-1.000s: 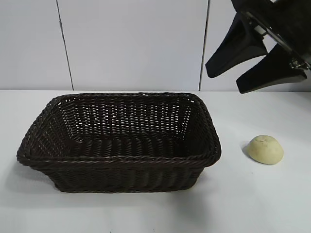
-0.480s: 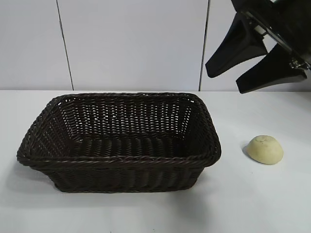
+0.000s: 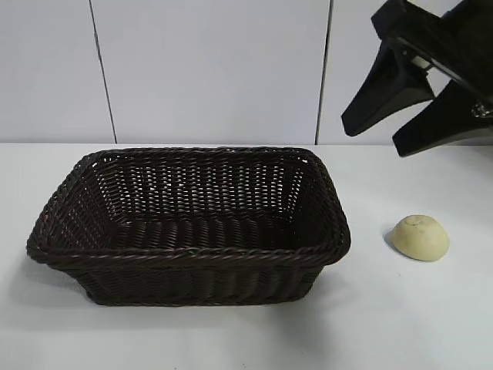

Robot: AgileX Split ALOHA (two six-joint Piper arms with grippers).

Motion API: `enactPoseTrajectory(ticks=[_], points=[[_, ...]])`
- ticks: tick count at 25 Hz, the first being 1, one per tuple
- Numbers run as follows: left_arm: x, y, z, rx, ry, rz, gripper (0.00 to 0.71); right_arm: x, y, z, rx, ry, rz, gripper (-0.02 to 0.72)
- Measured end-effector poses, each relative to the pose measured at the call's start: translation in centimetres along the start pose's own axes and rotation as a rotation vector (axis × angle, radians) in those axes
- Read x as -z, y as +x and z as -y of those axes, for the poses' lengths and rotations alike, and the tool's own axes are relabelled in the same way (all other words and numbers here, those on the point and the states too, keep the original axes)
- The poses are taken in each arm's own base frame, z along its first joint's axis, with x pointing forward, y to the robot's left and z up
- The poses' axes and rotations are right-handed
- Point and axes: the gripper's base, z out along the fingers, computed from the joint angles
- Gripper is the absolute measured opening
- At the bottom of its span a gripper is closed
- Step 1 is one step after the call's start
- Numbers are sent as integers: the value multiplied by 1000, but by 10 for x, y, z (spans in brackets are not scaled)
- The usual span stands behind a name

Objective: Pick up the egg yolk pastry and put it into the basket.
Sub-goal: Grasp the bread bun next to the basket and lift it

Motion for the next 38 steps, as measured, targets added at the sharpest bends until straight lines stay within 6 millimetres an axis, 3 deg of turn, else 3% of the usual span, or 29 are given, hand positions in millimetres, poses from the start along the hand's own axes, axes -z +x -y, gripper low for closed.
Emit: enactPoseTrajectory(ticks=[4,11,24,38], points=[[0,0,0,0,0,0,571,-5,-5,18,-54,55,-13,464],[0,0,0,0,0,0,571,-22,-32,54,-133,110,-24,464],[0,0,0,0,0,1,571,-97,-36,96,-162,184,-199,464],[0,0,0,0,0,1,571,-100,-28,105,-145,253,-278,464]])
